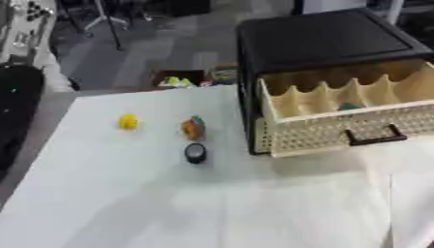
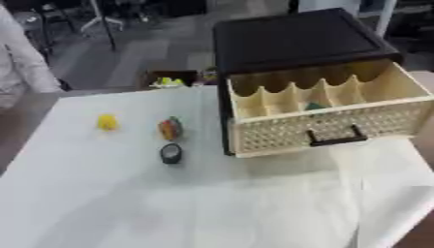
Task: Pick up objects from table and place into drawer.
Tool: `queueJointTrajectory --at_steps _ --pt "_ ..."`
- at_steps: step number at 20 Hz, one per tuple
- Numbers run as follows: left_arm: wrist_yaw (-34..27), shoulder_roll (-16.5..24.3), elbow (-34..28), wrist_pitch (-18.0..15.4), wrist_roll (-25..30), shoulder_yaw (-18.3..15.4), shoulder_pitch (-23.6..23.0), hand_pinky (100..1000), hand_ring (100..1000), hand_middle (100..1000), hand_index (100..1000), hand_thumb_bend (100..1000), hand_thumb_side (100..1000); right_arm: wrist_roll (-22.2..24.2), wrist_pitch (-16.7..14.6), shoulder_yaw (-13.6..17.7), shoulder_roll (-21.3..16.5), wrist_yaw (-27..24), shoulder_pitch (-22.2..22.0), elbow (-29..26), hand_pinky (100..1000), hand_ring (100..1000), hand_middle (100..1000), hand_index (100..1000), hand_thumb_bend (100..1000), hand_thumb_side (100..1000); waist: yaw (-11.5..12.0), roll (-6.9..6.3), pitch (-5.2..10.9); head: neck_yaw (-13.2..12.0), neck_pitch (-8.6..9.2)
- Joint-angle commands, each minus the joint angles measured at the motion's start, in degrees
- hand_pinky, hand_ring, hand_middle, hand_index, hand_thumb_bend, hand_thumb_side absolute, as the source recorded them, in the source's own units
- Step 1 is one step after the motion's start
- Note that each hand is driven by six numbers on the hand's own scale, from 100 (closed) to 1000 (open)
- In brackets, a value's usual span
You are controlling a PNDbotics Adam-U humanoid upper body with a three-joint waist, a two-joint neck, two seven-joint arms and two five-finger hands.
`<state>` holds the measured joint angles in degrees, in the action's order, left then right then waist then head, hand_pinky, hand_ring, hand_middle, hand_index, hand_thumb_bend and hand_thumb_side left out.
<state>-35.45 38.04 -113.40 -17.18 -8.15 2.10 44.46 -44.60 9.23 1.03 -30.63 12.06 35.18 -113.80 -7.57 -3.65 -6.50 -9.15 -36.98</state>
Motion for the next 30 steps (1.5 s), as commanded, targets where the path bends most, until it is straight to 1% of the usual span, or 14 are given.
queueJointTrajectory --at_steps 1,6,8,9,10,13,15,19,23,26,27,28,29,30 --pt "-2.87 1.92 -1.16 -0.44 0.9 -1.87 -2.17 484 690 640 831 100 805 0.07 0.62 0.25 -3.29 1.2 0.34 -0.79 322 485 519 670 100 538 0.29 0.77 0.91 0.63 -0.65" --pt "-5.05 0.34 -1.19 -2.67 5.14 -3.3 -9.3 485 694 647 824 100 830 1.26 1.42 -0.45 -6.43 2.56 0.33 -0.79 284 486 523 676 100 601 0.77 1.7 0.92 1.13 -0.59" --pt "-5.15 -0.59 -1.19 -3.15 7.03 -3.81 -11.95 490 699 651 821 100 837 2.42 1.81 -1.09 -7.82 3.1 0.63 -0.79 256 484 524 680 169 636 0.97 1.97 1.0 1.35 -0.96" --pt "-5.16 -1.09 -1.19 -3.35 7.86 -4.0 -13.09 493 701 651 820 100 848 3.27 2.09 -1.45 -8.41 3.25 0.75 -0.79 219 477 519 678 251 668 1.09 2.09 1.07 1.41 -1.31" --pt "-5.14 -1.77 -1.19 -3.49 8.72 -4.19 -14.43 493 701 650 819 100 851 4.48 2.58 -1.89 -9.1 3.21 0.86 -0.79 211 476 518 677 273 676 1.25 2.22 1.19 1.42 -1.82" --pt "-4.89 -3.79 -1.19 -3.55 10.95 -4.79 -17.94 492 697 643 814 100 878 8.43 4.2 -2.79 -11.1 3.83 1.15 -0.79 139 465 512 673 452 739 1.64 2.52 1.42 1.24 -3.33" --pt "-4.59 -5.25 -1.19 -3.51 12.72 -4.98 -20.02 492 695 640 812 100 894 11.63 5.4 -3.47 -12.29 4.39 1.46 -0.79 100 455 505 670 442 755 1.88 2.74 1.54 0.99 -4.27" --pt "-4.22 -8.46 -1.19 -3.03 16.58 -5.34 -23.84 488 688 630 808 100 927 17.46 7.74 -4.43 -14.47 5.55 2.31 -0.79 100 442 498 667 434 765 2.16 3.2 1.65 0.69 -5.71" --pt "-2.35 -12.23 -1.19 0.86 20.73 -5.7 -27.73 481 680 620 798 100 982 23.52 9.05 -5.59 -16.73 6.57 2.73 -0.79 100 420 485 662 434 765 2.21 3.56 1.88 0.49 -6.46" --pt "-0.34 -14.83 -1.19 3.84 22.67 -6.19 -29.5 484 680 620 797 100 997 31.43 9.9 -6.93 -18.53 6.97 2.74 -0.79 100 391 469 655 434 765 2.12 3.85 2.0 0.52 -6.68" --pt "0.22 -15.46 -1.19 4.26 22.99 -6.38 -29.96 484 680 620 797 100 1000 34.52 10.04 -7.17 -19.15 7.15 2.81 -0.79 100 384 466 651 377 1000 2.06 3.89 2.01 0.52 -6.66" --pt "0.75 -15.9 -1.19 4.46 23.35 -6.47 -30.36 484 680 620 796 100 999 37.63 9.05 -7.57 -19.76 7.41 3.12 -0.79 100 374 458 643 1000 654 2.05 3.93 2.0 0.59 -6.65" --pt "1.24 -16.22 -1.19 4.47 23.7 -6.53 -30.71 484 681 620 797 100 999 41.72 6.83 -8.39 -20.34 7.44 3.26 -0.79 100 367 455 642 1000 541 2.04 3.95 1.97 0.67 -6.67" --pt "1.69 -16.53 -1.19 4.36 23.96 -6.61 -31.04 485 681 620 797 100 999 45.95 4.99 -8.81 -20.85 7.42 3.35 -0.79 100 367 455 646 1000 541 2.0 3.96 1.96 0.72 -6.73"
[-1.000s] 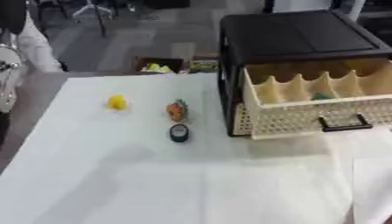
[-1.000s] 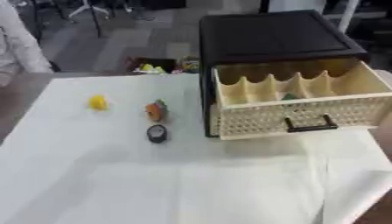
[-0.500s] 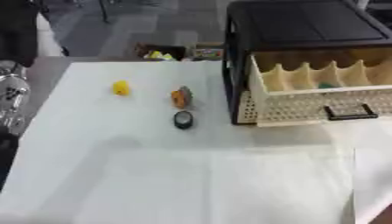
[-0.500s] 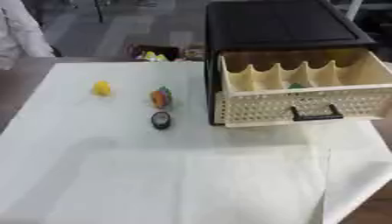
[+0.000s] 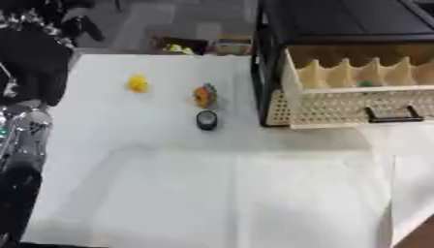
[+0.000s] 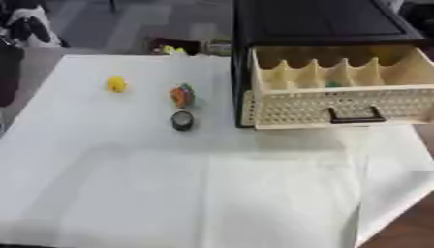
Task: Pick up objects from table and place into drawer.
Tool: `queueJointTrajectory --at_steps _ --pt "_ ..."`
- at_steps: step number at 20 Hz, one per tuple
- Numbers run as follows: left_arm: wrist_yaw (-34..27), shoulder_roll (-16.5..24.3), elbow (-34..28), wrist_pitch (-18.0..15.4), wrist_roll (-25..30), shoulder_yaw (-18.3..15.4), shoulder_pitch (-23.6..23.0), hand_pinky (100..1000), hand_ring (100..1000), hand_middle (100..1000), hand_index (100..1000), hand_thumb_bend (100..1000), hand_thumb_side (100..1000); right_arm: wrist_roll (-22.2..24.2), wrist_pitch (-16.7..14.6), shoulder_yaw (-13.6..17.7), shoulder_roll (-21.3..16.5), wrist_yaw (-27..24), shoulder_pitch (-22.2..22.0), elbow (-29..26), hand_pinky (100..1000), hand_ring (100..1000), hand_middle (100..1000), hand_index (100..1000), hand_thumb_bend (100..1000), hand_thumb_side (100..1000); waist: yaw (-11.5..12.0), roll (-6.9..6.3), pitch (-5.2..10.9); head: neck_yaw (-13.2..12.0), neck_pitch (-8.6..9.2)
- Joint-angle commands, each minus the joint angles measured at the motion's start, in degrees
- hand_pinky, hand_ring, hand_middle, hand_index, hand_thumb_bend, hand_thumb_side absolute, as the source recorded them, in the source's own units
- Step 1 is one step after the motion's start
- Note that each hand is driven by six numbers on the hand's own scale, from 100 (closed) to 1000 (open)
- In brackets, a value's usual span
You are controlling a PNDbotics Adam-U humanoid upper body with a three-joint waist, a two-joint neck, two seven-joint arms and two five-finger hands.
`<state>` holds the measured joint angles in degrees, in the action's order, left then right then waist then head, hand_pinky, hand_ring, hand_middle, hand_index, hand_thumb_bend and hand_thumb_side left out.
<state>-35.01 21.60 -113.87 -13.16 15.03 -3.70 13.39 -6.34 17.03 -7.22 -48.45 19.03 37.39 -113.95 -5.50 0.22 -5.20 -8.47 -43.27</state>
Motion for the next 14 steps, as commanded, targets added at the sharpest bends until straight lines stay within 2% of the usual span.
queueJointTrajectory --at_steps 1,5,7,10,14 --pt "1.63 -0.37 -0.72 0.21 0.95 -0.89 -0.23 486 681 620 797 100 999 11.61 -4.13 -0.59 -3.42 0.47 1.31 -0.64 100 366 455 645 1000 541 -0.11 0.08 0.66 0.07 -0.48" --pt "3.06 -1.29 -0.72 0.48 1.13 -1.22 -1.13 486 680 617 794 100 1000 25.49 -7.74 -1.64 -5.33 -1.26 1.95 -0.64 100 383 457 652 1000 541 -0.1 0.02 0.61 0.29 -0.13" --pt "3.56 -1.52 -0.72 0.69 1.13 -1.33 -1.32 473 679 616 793 100 1000 30.77 -8.94 -2.0 -6.29 -3.01 1.85 -0.64 100 356 448 644 1000 541 -0.27 0.09 0.58 0.28 -0.07" --pt "3.95 -1.56 -0.72 0.98 1.06 -1.37 -1.47 471 678 616 792 100 1000 35.65 -9.23 -1.96 -7.11 -7.04 1.3 -0.64 100 326 426 625 1000 541 -0.7 0.27 0.58 0.15 0.06" --pt "4.06 -1.82 -0.72 1.41 1.06 -1.21 -1.27 475 678 616 791 100 1000 41.03 -9.88 -1.98 -8.08 -12.66 0.02 -0.64 100 343 434 633 1000 541 -1.01 0.32 0.63 0.28 0.27"
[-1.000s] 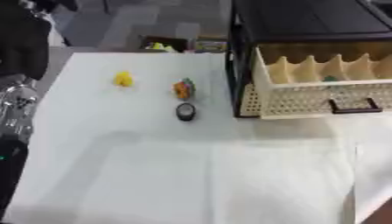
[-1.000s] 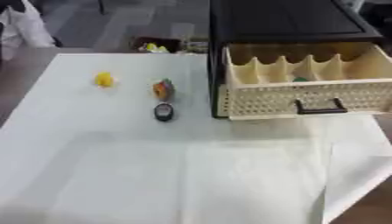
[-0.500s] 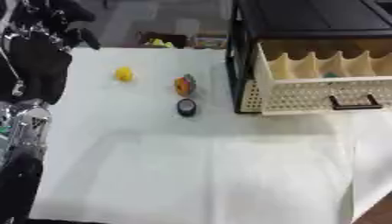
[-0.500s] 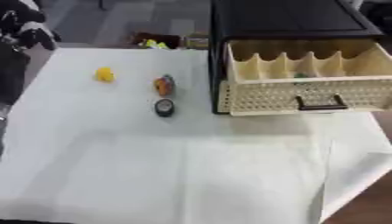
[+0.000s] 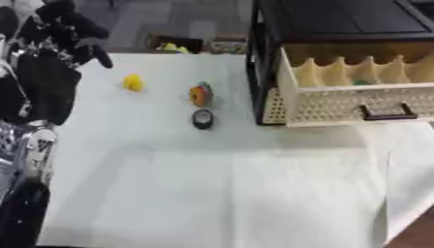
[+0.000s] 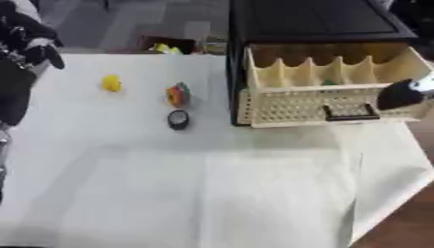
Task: Pick up objects from table and place into drawer.
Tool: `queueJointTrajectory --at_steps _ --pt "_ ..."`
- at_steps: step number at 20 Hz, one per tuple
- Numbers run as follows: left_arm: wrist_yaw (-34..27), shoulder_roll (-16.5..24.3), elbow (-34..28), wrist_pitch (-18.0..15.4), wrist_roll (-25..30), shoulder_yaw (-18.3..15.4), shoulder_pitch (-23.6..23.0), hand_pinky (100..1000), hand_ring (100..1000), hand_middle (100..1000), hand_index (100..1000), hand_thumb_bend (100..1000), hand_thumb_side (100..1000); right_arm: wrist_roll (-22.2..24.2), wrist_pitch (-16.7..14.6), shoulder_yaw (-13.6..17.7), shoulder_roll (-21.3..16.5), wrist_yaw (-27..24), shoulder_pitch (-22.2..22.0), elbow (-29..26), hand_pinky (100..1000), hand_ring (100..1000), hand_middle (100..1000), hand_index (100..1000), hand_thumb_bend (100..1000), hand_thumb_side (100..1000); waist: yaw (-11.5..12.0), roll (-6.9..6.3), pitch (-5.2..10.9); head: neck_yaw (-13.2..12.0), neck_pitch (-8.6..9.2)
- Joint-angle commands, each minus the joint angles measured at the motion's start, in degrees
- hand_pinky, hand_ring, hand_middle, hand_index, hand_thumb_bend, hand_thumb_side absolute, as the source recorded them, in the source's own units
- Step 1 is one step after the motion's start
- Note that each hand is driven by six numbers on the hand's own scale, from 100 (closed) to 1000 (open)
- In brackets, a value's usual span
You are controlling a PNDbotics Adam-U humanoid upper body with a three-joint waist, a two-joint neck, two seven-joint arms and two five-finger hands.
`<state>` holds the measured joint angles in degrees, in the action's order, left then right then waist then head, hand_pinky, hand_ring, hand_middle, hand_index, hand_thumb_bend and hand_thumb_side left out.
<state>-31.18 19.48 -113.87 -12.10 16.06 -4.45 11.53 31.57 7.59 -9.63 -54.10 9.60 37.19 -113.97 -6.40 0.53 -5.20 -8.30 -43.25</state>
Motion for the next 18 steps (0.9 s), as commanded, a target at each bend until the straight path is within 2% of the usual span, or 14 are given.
queueJointTrajectory --at_steps 1,9,13,18 --pt "0.1 0.21 -0.72 0.48 0.0 -0.39 0.78 475 679 616 791 100 1000 4.42 -0.65 0.46 -2.61 -4.29 0.0 -0.62 100 347 437 634 1000 541 -0.13 -0.02 0.66 0.14 0.34" --pt "-0.27 0.0 -0.72 0.63 0.35 -0.08 0.96 475 678 614 790 100 1000 10.1 -1.36 -0.77 -3.27 -9.17 -0.85 -0.62 100 399 457 655 1000 522 -0.18 -0.25 0.65 0.67 1.14" --pt "-0.09 -0.15 -0.72 0.73 0.79 0.16 0.94 475 678 614 789 100 1000 11.11 0.05 -2.71 -2.76 -10.48 0.06 -0.62 100 431 488 696 1000 511 0.06 -0.29 0.6 0.99 1.42" --pt "0.15 -0.32 -0.72 0.89 1.24 0.36 0.94 481 679 614 789 100 1000 11.47 2.22 -5.25 -1.23 -11.02 3.31 -0.62 100 453 513 727 1000 522 0.46 -0.32 0.56 1.3 1.68"
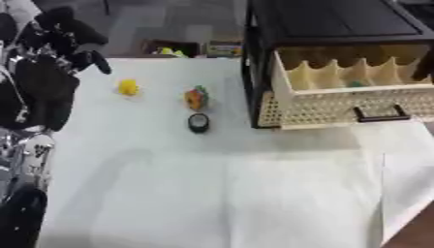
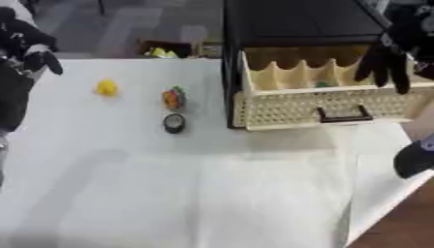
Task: Pick up objects from table and place into drawer.
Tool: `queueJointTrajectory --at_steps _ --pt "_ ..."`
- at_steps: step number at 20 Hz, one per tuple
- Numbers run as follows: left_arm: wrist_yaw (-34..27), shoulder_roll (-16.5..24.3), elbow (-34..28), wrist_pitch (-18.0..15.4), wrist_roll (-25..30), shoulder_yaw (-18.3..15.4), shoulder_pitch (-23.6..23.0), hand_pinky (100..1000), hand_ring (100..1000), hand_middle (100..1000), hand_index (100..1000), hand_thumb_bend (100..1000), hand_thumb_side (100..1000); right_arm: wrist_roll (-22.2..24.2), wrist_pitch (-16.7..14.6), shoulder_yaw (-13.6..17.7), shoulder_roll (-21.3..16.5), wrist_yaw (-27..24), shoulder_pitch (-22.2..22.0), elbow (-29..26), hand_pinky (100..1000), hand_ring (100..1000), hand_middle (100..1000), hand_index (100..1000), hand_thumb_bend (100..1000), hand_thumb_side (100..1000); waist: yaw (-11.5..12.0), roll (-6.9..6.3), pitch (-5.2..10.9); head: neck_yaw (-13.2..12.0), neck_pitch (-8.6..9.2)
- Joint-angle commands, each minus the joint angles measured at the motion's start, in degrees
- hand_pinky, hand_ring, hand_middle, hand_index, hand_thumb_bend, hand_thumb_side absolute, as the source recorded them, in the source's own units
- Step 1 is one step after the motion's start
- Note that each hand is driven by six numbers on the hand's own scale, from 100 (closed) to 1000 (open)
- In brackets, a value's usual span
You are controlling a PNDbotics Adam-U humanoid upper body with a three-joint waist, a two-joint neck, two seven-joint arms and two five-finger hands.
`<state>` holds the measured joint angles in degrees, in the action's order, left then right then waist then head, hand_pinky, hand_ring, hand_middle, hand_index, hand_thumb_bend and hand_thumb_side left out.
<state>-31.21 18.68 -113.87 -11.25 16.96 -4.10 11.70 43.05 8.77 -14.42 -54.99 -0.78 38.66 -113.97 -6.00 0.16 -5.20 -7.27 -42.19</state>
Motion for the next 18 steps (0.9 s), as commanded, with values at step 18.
queueJointTrajectory --at_steps 18 --pt "0.87 -0.16 -0.72 0.79 0.77 0.0 0.82 485 679 614 788 128 1000 3.95 6.76 -4.57 1.98 -2.29 3.79 -0.62 100 475 528 741 1000 260 0.57 0.04 0.32 0.45 1.27"
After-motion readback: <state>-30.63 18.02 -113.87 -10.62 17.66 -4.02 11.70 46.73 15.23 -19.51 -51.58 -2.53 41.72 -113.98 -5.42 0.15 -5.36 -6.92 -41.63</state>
